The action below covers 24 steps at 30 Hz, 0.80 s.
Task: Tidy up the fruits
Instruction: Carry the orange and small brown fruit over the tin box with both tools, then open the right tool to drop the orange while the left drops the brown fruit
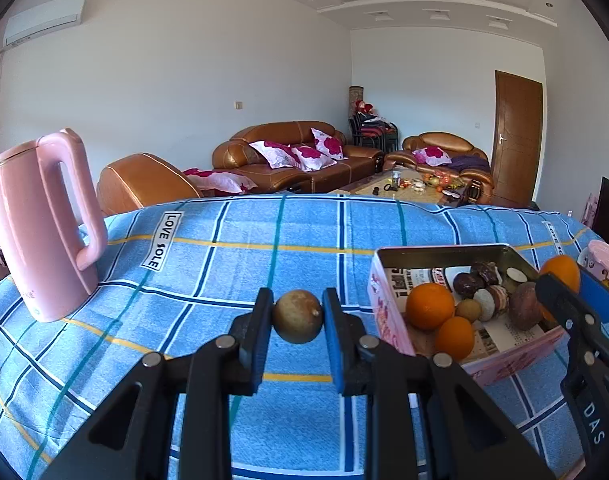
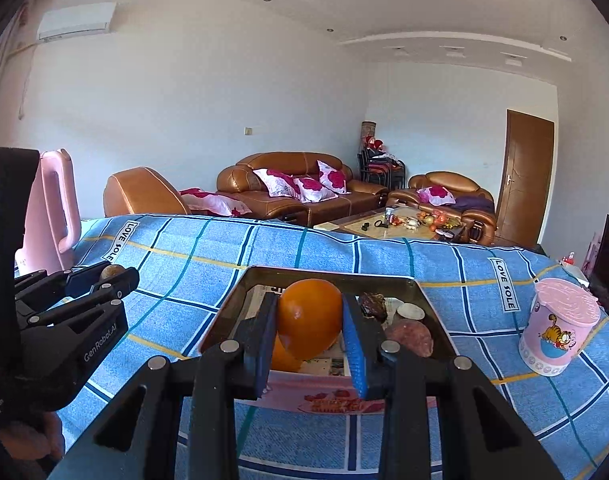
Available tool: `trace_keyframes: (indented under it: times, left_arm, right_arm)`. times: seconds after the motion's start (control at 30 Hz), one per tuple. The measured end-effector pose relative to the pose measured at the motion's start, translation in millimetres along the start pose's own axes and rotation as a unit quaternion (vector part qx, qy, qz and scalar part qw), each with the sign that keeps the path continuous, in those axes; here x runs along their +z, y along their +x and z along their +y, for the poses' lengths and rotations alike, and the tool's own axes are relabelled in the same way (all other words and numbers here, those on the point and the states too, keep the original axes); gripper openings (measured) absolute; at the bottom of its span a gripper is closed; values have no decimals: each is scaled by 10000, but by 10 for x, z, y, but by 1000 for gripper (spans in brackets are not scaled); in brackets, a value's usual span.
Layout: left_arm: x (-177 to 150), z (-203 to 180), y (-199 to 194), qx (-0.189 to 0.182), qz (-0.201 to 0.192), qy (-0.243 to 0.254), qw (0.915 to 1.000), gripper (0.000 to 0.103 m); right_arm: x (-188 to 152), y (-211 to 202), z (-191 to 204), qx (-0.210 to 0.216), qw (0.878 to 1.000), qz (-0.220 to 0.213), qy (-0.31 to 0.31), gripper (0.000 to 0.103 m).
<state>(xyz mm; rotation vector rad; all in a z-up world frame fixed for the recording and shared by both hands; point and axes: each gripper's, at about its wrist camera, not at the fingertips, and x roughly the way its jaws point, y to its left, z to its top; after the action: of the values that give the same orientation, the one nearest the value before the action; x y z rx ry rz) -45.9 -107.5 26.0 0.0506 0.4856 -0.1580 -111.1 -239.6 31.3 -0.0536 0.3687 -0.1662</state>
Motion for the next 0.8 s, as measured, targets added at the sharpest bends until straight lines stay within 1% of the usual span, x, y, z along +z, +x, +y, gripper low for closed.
trace_keyframes:
  times: [0.23, 0.4, 0.6, 0.8]
  left_arm:
    - [53, -326, 13, -266, -88, 162, 9995, 26]
    - [104, -584, 78, -505, -78, 299, 9982, 26]
    - [184, -819, 246, -734, 49, 287, 9969, 26]
    - [211, -934, 420, -830, 211, 243, 9960, 26]
  right_arm:
    - [11, 76, -383, -397, 9991, 32, 151, 34]
    - [22, 129, -566, -640, 9977, 64, 206, 34]
    - [55, 259, -754, -840, 9958, 147, 338, 34]
    - [100, 427, -852, -820, 9954, 263, 412, 34]
